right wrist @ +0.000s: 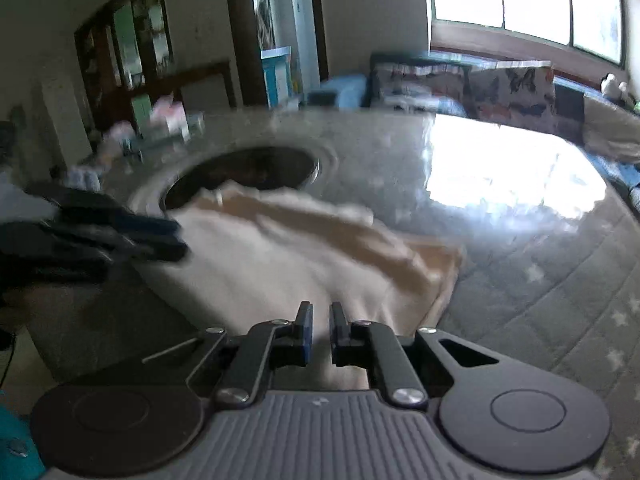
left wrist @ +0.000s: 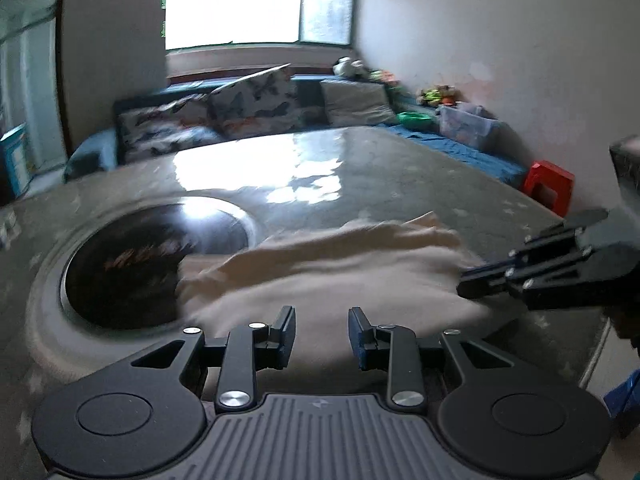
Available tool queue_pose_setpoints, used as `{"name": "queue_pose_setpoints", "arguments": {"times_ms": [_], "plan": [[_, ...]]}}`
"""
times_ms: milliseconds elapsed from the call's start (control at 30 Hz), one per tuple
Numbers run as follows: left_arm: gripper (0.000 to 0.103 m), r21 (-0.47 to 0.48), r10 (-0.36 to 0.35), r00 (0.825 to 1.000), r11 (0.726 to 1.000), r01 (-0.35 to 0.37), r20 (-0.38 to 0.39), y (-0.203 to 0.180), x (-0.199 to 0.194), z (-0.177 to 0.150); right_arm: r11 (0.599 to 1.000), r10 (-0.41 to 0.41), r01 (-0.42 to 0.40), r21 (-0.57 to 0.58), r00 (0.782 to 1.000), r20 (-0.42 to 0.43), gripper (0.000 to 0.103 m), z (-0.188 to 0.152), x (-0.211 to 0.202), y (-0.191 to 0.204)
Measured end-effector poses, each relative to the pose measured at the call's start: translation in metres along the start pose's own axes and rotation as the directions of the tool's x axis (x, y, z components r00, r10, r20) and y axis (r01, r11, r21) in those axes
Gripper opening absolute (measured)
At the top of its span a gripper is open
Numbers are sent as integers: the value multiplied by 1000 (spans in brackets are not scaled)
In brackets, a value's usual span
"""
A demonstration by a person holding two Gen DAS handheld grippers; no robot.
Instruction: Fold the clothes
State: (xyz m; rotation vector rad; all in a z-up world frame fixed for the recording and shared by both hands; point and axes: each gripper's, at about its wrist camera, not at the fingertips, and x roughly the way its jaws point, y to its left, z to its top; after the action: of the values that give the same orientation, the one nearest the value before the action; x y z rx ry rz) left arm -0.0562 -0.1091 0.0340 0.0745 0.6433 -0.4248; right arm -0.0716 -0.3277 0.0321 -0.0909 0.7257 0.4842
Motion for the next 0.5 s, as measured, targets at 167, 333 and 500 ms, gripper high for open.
{"name": "queue_pose_setpoints", "arguments": {"times_ms": [167,333,500], "plan": [[32,-94,8,999,995,-11,-32,26,1,-16,1000,-19,19,-10,1000,-23,9,-2,7,2],[31,-130,-6,999,991,1,-33,31,-2,-15,999,-33,32,-33,999,-33,9,-1,8,4],[31,-96,-2,1000,995,5,30,31,-11,1,997,-40,39,-63,999,-20,10,9,2,13]]}}
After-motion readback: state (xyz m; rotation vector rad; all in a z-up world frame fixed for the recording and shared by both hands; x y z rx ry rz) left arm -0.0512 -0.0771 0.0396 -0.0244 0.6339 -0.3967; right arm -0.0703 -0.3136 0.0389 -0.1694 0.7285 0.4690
